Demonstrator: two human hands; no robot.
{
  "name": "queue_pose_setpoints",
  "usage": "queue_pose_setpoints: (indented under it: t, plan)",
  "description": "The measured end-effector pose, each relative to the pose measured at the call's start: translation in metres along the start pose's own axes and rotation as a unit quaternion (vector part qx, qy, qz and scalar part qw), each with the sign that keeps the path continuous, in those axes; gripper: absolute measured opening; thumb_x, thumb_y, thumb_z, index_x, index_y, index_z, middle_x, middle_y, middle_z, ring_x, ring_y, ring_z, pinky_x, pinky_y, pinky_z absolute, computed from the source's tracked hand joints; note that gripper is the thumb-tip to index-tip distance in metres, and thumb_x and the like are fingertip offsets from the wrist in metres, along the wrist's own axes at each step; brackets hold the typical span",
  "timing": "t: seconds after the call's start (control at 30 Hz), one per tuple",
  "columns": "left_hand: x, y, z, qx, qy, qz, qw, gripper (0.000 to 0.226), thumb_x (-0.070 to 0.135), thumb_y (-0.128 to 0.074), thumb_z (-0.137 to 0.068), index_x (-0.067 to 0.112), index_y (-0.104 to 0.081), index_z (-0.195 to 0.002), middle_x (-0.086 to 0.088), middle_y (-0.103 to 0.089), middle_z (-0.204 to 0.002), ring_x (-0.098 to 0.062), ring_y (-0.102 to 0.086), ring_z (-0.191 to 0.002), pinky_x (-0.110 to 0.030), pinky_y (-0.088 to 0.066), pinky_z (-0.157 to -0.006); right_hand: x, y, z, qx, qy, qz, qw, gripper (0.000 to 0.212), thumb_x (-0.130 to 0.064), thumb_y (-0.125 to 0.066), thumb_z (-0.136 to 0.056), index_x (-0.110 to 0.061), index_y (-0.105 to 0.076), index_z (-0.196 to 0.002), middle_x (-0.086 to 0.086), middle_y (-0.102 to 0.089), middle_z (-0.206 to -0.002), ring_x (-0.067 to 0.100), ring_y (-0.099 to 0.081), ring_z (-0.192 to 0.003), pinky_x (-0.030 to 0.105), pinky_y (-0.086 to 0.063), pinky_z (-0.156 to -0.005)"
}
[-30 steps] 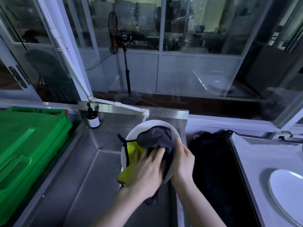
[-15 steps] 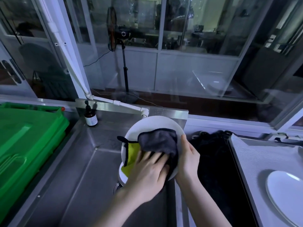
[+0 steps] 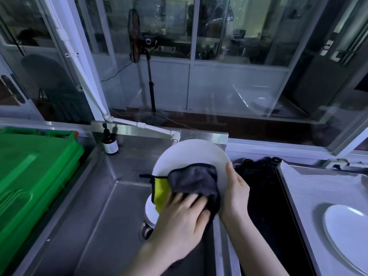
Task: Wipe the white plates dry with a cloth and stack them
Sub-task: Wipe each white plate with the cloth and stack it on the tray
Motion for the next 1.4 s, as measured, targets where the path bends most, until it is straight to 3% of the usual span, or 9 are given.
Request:
queue_pose_setpoints:
  t: [0.17,0.3,0.5,0.7,0.83,0.97,1.1,1.23,1.4]
  plan:
    - [-0.009,0.0,-0.04,-0.031,0.02,-0.072,0.997,0.046,0.042,-0.031,-0.097,0.018,-0.064,-0.118,-0.004,-0.064,-0.121,-0.032,-0.055,-0.115,-0.047,-0.041,-0.102,0.027,-0.007,0.02,-0.033,-0.033,0.006,0.999,0.036,-0.039,-0.066,-0.094,-0.018,-0.078,-0.068,-0.001,-0.07,-0.069,0.01,-0.058,-0.071,0.027,-0.048,-0.065]
    - [-0.035,0.007,-0.056,-0.043,0.098,-0.084,0.991,0.057,0.051,-0.027,-0.094,0.015,-0.065,-0.115,-0.006,-0.064,-0.119,-0.033,-0.057,-0.112,-0.046,-0.043,-0.096,0.015,-0.006,0.019,0.004,-0.02,0.026,0.999,0.05,-0.038,-0.066,-0.094,-0.015,-0.051,-0.052,0.002,-0.048,-0.055,0.016,-0.042,-0.059,0.03,-0.034,-0.057]
    - [-0.035,0.013,-0.016,-0.005,0.128,-0.066,0.99,0.046,0.043,-0.037,-0.093,0.013,-0.067,-0.109,-0.005,-0.066,-0.112,-0.035,-0.059,-0.106,-0.051,-0.044,-0.096,-0.02,-0.001,-0.002,0.037,0.033,0.011,0.999,0.054,-0.039,-0.064,-0.094,0.012,-0.054,-0.078,0.008,-0.05,-0.069,0.018,-0.044,-0.066,0.033,-0.036,-0.064]
    - [-0.008,0.004,-0.022,0.008,0.053,-0.017,0.998,0.032,0.036,-0.036,-0.096,0.022,-0.06,-0.113,0.002,-0.058,-0.126,-0.029,-0.051,-0.119,-0.046,-0.041,-0.097,-0.001,-0.011,0.017,-0.018,0.012,0.043,0.999,0.041,-0.039,-0.062,-0.095,-0.017,-0.05,-0.062,0.005,-0.041,-0.064,0.017,-0.036,-0.067,0.035,-0.03,-0.063]
    - [-0.032,0.008,-0.053,-0.048,0.108,-0.039,0.992,0.061,0.051,-0.02,-0.096,0.016,-0.057,-0.129,-0.005,-0.055,-0.135,-0.033,-0.049,-0.123,-0.046,-0.034,-0.104,0.015,-0.011,0.029,-0.059,-0.021,0.039,0.997,0.059,-0.039,-0.065,-0.094,0.018,-0.05,-0.082,0.008,-0.048,-0.073,0.019,-0.039,-0.073,0.037,-0.03,-0.066]
    - [-0.065,0.024,-0.068,-0.026,0.128,-0.008,0.991,0.056,0.064,-0.039,-0.085,0.019,-0.058,-0.113,-0.003,-0.061,-0.114,-0.032,-0.056,-0.106,-0.043,-0.043,-0.085,0.008,-0.005,0.025,-0.126,0.008,0.07,0.989,0.059,-0.039,-0.064,-0.094,0.018,-0.05,-0.084,0.012,-0.049,-0.071,0.021,-0.042,-0.071,0.038,-0.031,-0.065]
    - [-0.099,0.04,-0.062,-0.051,0.178,0.238,0.953,0.059,0.069,-0.072,-0.055,0.026,-0.052,-0.091,0.012,-0.066,-0.091,-0.01,-0.061,-0.087,-0.03,-0.048,-0.076,-0.021,0.007,0.012,-0.233,0.128,0.2,0.943,0.062,-0.047,-0.062,-0.093,0.004,-0.041,-0.066,0.007,-0.036,-0.063,0.019,-0.032,-0.06,0.033,-0.024,-0.055]
    - [-0.096,0.044,-0.065,-0.074,0.161,0.169,0.97,0.066,0.077,-0.067,-0.049,0.023,-0.055,-0.085,0.002,-0.067,-0.078,-0.02,-0.06,-0.076,-0.037,-0.05,-0.073,-0.033,-0.002,0.009,-0.307,0.203,0.297,0.881,0.052,-0.048,-0.056,-0.093,-0.018,-0.034,-0.057,-0.012,-0.028,-0.056,0.005,-0.027,-0.054,0.022,-0.023,-0.049]
    - [-0.082,0.043,-0.076,-0.11,0.068,0.1,0.987,0.054,0.081,-0.062,-0.049,0.036,-0.062,-0.08,0.005,-0.057,-0.078,-0.011,-0.055,-0.078,-0.024,-0.043,-0.067,-0.03,-0.019,0.011,-0.368,0.257,0.387,0.806,0.043,-0.039,-0.055,-0.098,-0.028,-0.046,-0.058,-0.011,-0.037,-0.055,0.004,-0.033,-0.055,0.033,-0.032,-0.057]
Point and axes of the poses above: each hand's wrist, its own z-axis away from the middle knuckle, its own y-axis out of the back of the hand, x = y × z, the point moved 2 cm from there along -z, towards the middle knuckle
